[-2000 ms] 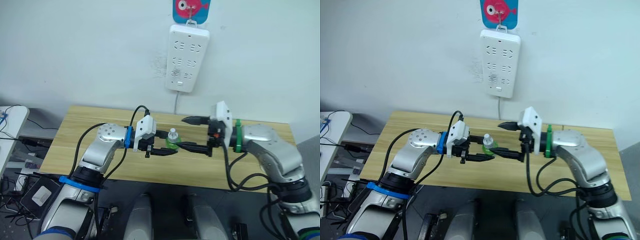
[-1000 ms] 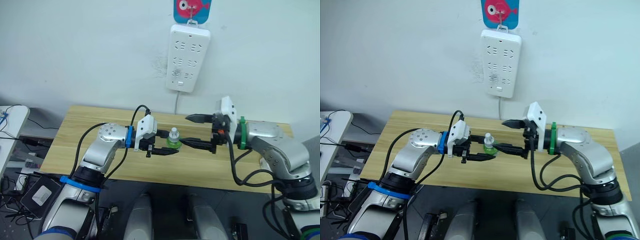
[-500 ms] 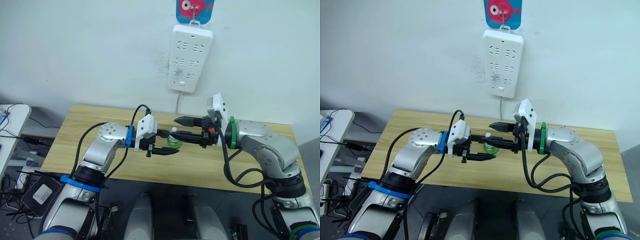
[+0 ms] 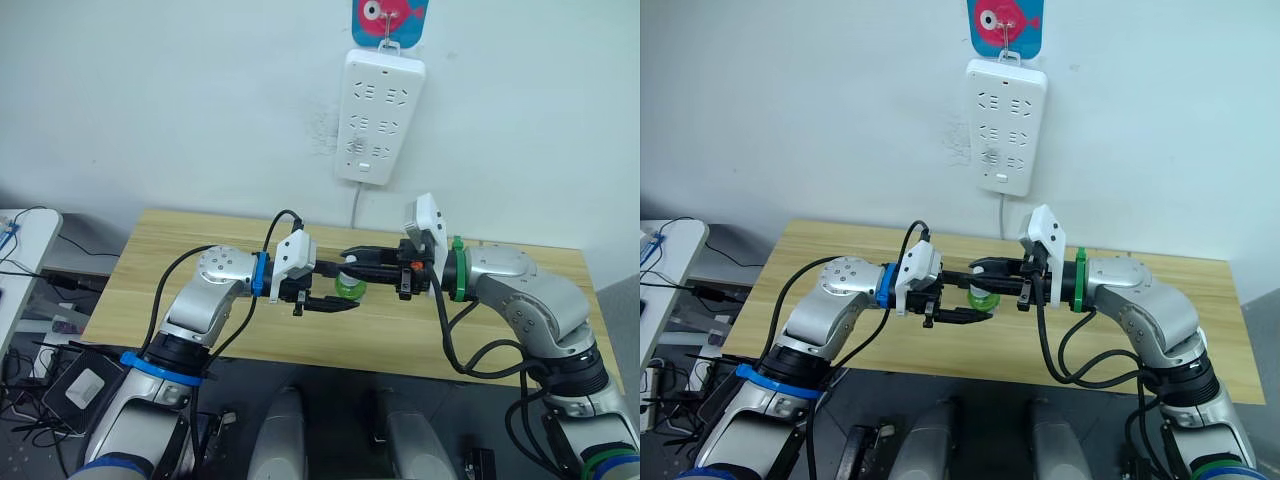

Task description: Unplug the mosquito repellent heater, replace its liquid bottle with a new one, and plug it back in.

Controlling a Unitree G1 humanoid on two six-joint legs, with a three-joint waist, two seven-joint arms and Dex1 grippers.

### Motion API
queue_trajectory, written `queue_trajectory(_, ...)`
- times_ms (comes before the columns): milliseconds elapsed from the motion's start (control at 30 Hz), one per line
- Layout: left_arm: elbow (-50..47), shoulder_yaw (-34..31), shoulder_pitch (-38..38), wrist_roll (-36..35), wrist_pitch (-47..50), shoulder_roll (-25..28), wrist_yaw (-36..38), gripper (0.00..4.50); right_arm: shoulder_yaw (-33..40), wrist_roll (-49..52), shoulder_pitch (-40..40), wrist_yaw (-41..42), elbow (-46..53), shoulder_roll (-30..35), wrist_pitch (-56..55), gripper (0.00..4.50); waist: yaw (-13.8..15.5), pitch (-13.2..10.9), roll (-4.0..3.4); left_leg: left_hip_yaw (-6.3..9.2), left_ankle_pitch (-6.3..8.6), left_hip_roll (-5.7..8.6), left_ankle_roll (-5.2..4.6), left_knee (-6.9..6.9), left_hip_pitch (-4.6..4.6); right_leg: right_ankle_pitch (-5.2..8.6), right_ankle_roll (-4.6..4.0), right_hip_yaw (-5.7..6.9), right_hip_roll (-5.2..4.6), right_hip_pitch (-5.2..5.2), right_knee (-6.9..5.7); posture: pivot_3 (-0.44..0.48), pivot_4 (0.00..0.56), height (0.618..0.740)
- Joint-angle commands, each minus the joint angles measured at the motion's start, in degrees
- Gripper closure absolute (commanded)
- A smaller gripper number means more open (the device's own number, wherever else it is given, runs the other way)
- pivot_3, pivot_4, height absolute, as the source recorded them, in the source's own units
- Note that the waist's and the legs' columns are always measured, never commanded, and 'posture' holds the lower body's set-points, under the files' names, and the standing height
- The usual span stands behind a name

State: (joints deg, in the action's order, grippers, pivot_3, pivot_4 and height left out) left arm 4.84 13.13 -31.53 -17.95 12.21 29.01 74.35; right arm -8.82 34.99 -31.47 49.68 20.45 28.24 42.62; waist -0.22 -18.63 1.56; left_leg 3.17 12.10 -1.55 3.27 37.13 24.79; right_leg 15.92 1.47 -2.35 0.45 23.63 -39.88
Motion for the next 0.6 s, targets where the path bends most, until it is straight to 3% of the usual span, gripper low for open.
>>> queue_trajectory(33, -2.28, -0.65, -0.2, -0.99, -0.17, -0.23, -0.01, 2.3, 0.35, 0.78, -0.15, 1.06, 1.83, 0.1, -1.03, 4.22, 0.0, 0.0, 0.0, -0.01, 0.0, 0.0, 0.0, 0.0, 0.0, 0.0, 0.0, -0.01, 0.0, 0.0, 0.0, 0.077, 0.271, 0.74)
queue_trajectory(200, -1.91, -0.67, 0.07, -0.7, -0.55, 0.01, 0.12, 2.3, 3.1, 4.9, -2.3, 0.01, 4.26, -0.64, 1.48, 4.22, 0.02, 0.0, 0.0, -0.01, 0.0, 0.0, 0.0, 0.0, 0.0, 0.0, 0.0, -0.01, 0.0, 0.0, 0.0, 0.081, 0.272, 0.74)
queue_trajectory(333, -1.73, -1.17, 1.63, -0.46, -0.84, 0.68, -0.39, 2.3, 11.44, 13.85, -9.98, -9.39, 4.48, -4.14, 7.95, 4.22, -0.33, 0.0, 0.0, -0.07, 0.0, -0.04, 0.0, 0.0, 0.0, 0.0, -0.01, -0.1, -0.03, 0.07, -0.07, 0.085, 0.275, 0.74)
queue_trajectory(467, -0.85, -1.58, 2.91, 0.48, -1.96, 1.2, -1.54, 2.3, 16.65, 12.56, -11.2, -18.3, 1.7, -5.55, 7.81, 4.22, 0.17, 0.01, 0.01, 0.05, 0.0, -0.06, 0.0, -0.1, 0.0, 0.06, -0.12, 0.04, -0.02, 0.07, -0.05, 0.086, 0.28, 0.74)
queue_trajectory(600, -3.22, -2.46, 4.16, -0.36, -0.47, 1.86, -3.32, 2.3, 11.39, -12.1, 5.82, -25.24, -4.13, -1.98, -13.75, 4.22, 1.16, 0.09, 0.15, 0.12, 0.0, 0.11, 0.0, -0.11, 0.08, 0.08, -0.13, 0.03, -0.04, 0.06, 0.03, 0.089, 0.288, 0.74)
